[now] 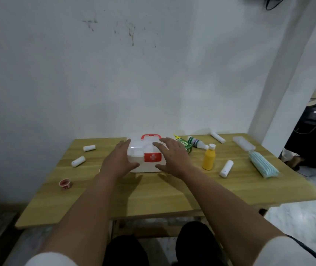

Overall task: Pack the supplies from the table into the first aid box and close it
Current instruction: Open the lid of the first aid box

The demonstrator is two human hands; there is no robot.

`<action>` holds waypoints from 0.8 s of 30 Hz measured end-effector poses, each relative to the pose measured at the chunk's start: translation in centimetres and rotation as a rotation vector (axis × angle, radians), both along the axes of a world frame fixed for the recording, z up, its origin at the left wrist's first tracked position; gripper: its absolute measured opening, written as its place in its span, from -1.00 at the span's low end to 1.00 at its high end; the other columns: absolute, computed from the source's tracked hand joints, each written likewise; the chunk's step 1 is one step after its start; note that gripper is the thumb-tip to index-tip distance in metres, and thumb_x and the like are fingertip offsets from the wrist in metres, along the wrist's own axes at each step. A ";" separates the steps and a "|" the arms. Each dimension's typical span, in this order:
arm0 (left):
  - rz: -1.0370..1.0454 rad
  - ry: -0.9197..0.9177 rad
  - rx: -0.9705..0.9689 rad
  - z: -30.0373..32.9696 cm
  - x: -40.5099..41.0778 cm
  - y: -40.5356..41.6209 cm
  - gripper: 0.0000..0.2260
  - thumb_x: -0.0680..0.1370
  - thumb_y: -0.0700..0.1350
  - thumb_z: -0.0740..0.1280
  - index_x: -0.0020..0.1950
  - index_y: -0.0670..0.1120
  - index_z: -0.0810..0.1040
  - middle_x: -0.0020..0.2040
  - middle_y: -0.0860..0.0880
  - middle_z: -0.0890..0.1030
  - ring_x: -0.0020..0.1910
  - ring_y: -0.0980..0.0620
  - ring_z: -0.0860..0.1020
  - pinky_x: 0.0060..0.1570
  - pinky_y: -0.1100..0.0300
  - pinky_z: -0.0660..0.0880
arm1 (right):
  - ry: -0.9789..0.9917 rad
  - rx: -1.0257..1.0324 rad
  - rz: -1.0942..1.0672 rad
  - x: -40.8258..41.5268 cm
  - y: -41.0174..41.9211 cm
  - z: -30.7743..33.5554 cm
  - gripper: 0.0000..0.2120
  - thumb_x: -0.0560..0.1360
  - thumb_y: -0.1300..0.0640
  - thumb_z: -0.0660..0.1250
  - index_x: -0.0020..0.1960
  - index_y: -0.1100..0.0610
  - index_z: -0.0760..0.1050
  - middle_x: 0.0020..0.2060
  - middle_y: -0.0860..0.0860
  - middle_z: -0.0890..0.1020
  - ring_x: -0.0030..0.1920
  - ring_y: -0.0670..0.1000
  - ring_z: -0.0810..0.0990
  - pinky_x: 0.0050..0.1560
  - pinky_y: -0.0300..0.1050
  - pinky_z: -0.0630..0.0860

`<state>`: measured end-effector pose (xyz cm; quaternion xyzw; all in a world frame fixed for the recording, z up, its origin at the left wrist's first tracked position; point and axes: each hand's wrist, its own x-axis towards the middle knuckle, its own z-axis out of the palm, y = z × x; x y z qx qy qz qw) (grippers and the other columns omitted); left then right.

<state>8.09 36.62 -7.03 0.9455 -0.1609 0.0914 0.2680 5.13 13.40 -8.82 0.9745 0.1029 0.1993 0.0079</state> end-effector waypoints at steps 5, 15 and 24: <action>0.057 -0.039 0.026 -0.9 0.3 -0.3 -0.12 0.37 0.13 0.59 0.59 0.06 0.24 0.55 0.04 0.33 0.39 -0.05 0.47 0.10 -0.03 0.54 | -0.096 0.005 0.031 0.3 -0.4 -1.0 -0.28 0.49 -0.25 0.38 0.56 -0.04 0.27 0.49 0.09 0.42 0.51 0.18 0.36 0.42 0.30 0.38; 0.099 -0.063 -0.068 -1.3 -0.4 -1.3 -0.17 0.34 0.17 0.58 0.52 0.07 0.29 0.42 0.03 0.51 0.29 -0.05 0.55 0.06 -0.08 0.60 | -0.098 -0.033 0.055 0.3 -0.8 -1.4 -0.25 0.51 -0.20 0.41 0.60 -0.03 0.23 0.53 0.11 0.39 0.54 0.19 0.34 0.44 0.32 0.37; 0.090 -0.054 -0.093 -1.7 -0.5 -1.5 -0.05 0.34 0.18 0.58 0.58 0.15 0.10 0.38 0.04 0.54 0.20 -0.06 0.60 -0.13 0.09 0.54 | -0.208 0.063 0.192 0.5 -2.1 -1.7 -0.52 0.58 -0.16 0.26 0.43 0.03 0.46 0.47 0.09 0.49 0.51 0.16 0.40 0.42 0.25 0.40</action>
